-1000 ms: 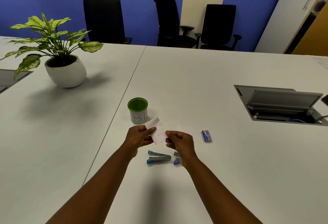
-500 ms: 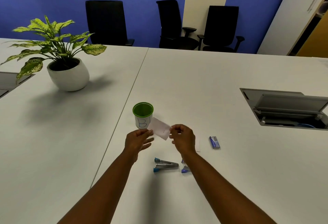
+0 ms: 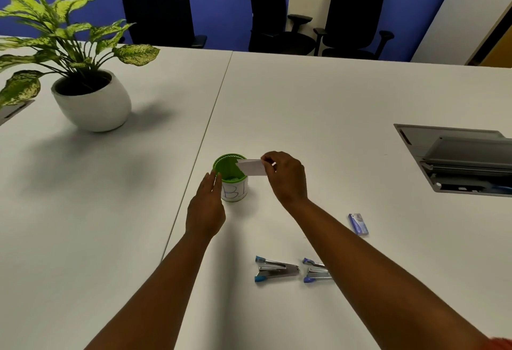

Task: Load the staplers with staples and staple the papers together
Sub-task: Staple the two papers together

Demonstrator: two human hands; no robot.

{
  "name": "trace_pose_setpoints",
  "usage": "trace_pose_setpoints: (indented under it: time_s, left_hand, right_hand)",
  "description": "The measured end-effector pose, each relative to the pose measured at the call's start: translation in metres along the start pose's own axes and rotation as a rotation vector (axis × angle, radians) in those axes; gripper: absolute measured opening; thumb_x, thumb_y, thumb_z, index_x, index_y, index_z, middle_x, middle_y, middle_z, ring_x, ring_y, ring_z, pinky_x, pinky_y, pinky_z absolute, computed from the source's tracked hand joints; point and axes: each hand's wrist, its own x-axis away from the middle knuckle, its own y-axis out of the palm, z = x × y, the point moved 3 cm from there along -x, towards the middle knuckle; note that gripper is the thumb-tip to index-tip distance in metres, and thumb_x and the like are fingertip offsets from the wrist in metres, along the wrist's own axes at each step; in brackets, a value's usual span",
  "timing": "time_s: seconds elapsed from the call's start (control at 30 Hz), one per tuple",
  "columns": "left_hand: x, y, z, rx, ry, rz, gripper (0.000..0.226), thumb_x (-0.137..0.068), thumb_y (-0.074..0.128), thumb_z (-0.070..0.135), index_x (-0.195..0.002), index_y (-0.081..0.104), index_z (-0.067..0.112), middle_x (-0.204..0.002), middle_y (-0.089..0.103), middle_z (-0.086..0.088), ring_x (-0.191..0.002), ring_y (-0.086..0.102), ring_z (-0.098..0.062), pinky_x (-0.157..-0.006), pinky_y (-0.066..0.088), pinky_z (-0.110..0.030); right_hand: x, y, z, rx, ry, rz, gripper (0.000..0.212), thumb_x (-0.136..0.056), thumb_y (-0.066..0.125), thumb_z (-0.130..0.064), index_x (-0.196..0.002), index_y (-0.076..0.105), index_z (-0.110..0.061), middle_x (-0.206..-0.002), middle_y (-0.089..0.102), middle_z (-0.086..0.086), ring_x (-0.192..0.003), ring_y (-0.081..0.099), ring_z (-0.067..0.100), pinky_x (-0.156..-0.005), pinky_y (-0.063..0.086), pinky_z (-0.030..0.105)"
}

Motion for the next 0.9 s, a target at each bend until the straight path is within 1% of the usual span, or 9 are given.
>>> trace_pose_setpoints:
  time_s: [0.13,0.2,0.3,0.43,0.57,0.63,0.7,0.8,0.9]
  left_hand:
    - [-0.010,0.008,-0.007,0.019,0.033,0.019,0.061,-0.087,0.044,-0.003,-0.145,0.025,0.006,-0.154,0.023,-0.009,-0.143,0.022,-0.023,-0.105,0.038,-0.036]
    - [-0.010,0.011,-0.009,0.027,0.051,0.046,0.062,-0.084,0.048,-0.007,-0.142,0.031,0.003,-0.151,0.029,-0.013,-0.139,0.031,-0.028,-0.102,0.041,-0.039]
    - [-0.011,0.016,-0.012,-0.003,0.083,0.068,0.065,-0.070,0.058,-0.014,-0.133,0.045,-0.003,-0.140,0.045,-0.020,-0.125,0.050,-0.037,-0.084,0.053,-0.043]
    - [-0.015,0.010,-0.011,-0.072,0.103,0.099,0.065,-0.054,0.071,-0.015,-0.116,0.061,-0.004,-0.121,0.062,-0.022,-0.102,0.066,-0.037,-0.063,0.057,-0.039]
    - [-0.016,0.009,-0.009,-0.018,0.064,0.089,0.057,-0.069,0.061,-0.013,-0.124,0.056,-0.001,-0.130,0.056,-0.020,-0.115,0.058,-0.036,-0.078,0.055,-0.043]
    - [-0.015,0.009,-0.009,-0.016,0.061,0.096,0.055,-0.072,0.059,-0.011,-0.126,0.054,-0.001,-0.133,0.053,-0.019,-0.118,0.056,-0.035,-0.080,0.054,-0.043]
    - [-0.015,0.009,-0.008,-0.009,0.047,0.078,0.055,-0.077,0.055,-0.009,-0.131,0.050,0.001,-0.139,0.049,-0.016,-0.124,0.052,-0.032,-0.083,0.053,-0.042]
    - [-0.014,0.007,-0.007,-0.011,0.022,0.063,0.056,-0.082,0.050,-0.004,-0.137,0.044,0.006,-0.145,0.042,-0.011,-0.132,0.044,-0.027,-0.087,0.051,-0.040]
    - [-0.014,0.007,-0.006,-0.014,-0.002,0.042,0.057,-0.085,0.046,-0.001,-0.141,0.038,0.010,-0.149,0.036,-0.006,-0.138,0.035,-0.021,-0.090,0.048,-0.037]
  right_hand:
    - [-0.015,0.020,-0.003,0.056,-0.100,-0.035,0.017,-0.090,0.053,-0.011,-0.095,0.068,-0.008,-0.093,0.068,0.013,-0.081,0.062,0.029,-0.070,0.048,0.035]
    - [-0.019,0.028,-0.004,0.074,-0.137,-0.065,0.018,-0.091,0.052,-0.012,-0.097,0.068,-0.006,-0.093,0.067,0.013,-0.082,0.062,0.029,-0.070,0.048,0.036]
    - [-0.024,0.041,-0.005,0.071,-0.149,-0.121,0.019,-0.092,0.052,-0.014,-0.101,0.067,-0.006,-0.097,0.068,0.013,-0.087,0.063,0.028,-0.076,0.049,0.036]
    - [-0.024,0.056,-0.006,0.098,-0.168,-0.181,0.020,-0.091,0.052,-0.014,-0.100,0.068,-0.007,-0.095,0.069,0.013,-0.087,0.062,0.029,-0.077,0.047,0.038]
    - [-0.019,0.067,-0.007,0.193,-0.233,-0.176,0.019,-0.088,0.054,-0.014,-0.096,0.070,-0.010,-0.090,0.070,0.015,-0.084,0.062,0.034,-0.073,0.042,0.038]
    - [-0.018,0.068,-0.007,0.237,-0.241,-0.189,0.017,-0.085,0.057,-0.012,-0.094,0.071,-0.011,-0.090,0.070,0.014,-0.084,0.062,0.035,-0.072,0.041,0.038]
    - [-0.018,0.066,-0.006,0.302,-0.310,-0.184,0.013,-0.073,0.067,-0.004,-0.083,0.072,-0.011,-0.078,0.069,0.012,-0.071,0.063,0.033,-0.064,0.042,0.035]
    - [-0.020,0.064,-0.006,0.369,-0.440,-0.197,0.024,-0.053,0.076,0.005,-0.070,0.070,-0.011,-0.065,0.065,0.008,-0.051,0.059,0.028,-0.052,0.043,0.026]
    - [-0.019,0.070,-0.005,0.352,-0.515,-0.253,0.022,-0.057,0.069,0.005,-0.074,0.071,-0.009,-0.065,0.067,0.009,-0.052,0.061,0.030,-0.055,0.045,0.027]
